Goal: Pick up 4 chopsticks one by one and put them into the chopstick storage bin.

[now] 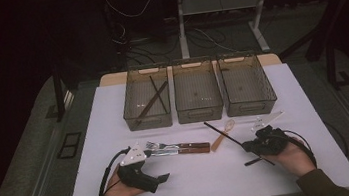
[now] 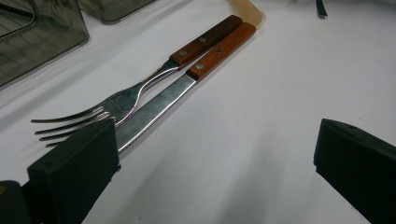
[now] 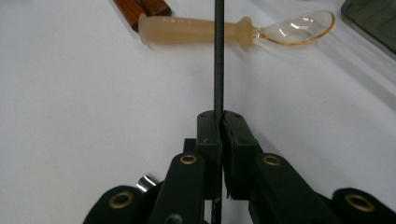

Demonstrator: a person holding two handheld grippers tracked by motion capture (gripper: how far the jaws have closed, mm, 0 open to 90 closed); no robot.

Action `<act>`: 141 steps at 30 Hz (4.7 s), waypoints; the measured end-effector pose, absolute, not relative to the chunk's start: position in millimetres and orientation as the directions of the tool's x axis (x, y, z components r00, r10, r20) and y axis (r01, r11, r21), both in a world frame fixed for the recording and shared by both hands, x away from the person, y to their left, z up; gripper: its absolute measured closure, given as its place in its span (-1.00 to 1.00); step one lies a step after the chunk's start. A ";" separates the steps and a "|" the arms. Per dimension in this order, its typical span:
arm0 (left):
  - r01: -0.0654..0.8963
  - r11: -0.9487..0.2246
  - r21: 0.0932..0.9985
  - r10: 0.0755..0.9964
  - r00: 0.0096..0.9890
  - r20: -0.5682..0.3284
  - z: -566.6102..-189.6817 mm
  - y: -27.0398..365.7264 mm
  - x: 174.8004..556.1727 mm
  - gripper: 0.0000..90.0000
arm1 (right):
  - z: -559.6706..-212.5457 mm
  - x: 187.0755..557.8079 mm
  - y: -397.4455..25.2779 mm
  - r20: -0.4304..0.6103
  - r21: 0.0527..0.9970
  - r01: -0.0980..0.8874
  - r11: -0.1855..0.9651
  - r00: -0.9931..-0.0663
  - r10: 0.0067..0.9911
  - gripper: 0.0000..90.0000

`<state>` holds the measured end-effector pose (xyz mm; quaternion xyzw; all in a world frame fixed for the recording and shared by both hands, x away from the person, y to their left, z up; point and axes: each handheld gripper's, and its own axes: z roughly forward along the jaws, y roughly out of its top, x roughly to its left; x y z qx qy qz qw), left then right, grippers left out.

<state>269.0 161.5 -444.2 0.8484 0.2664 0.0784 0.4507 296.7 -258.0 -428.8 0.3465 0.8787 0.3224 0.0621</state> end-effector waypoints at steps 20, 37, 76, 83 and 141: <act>0.387 -0.445 0.808 0.525 0.843 -0.115 -444.1 161.8 269.5 -1.00 | -406.1 314.2 -246.6 0.174 0.717 0.545 0.435 -0.744 0.646 0.91; 0.387 -0.446 0.807 0.523 0.844 -0.116 -444.0 161.8 269.5 -1.00 | -388.0 334.8 -221.2 0.200 0.782 0.513 0.355 -0.745 0.636 0.91; 0.373 -0.439 0.818 0.515 0.850 -0.111 -442.7 161.4 268.7 -1.00 | -342.9 420.6 -95.8 0.202 0.857 0.447 0.255 -0.748 0.633 0.91; 0.369 -0.441 0.818 0.511 0.853 -0.110 -442.3 161.1 268.6 -1.00 | -340.4 434.0 -70.0 0.191 0.858 0.442 0.262 -0.748 0.636 0.91; 0.355 -0.441 0.824 0.498 0.861 -0.105 -441.1 160.9 267.8 -1.00 | -360.5 437.4 -51.0 0.158 0.803 0.468 0.368 -0.763 0.627 -0.42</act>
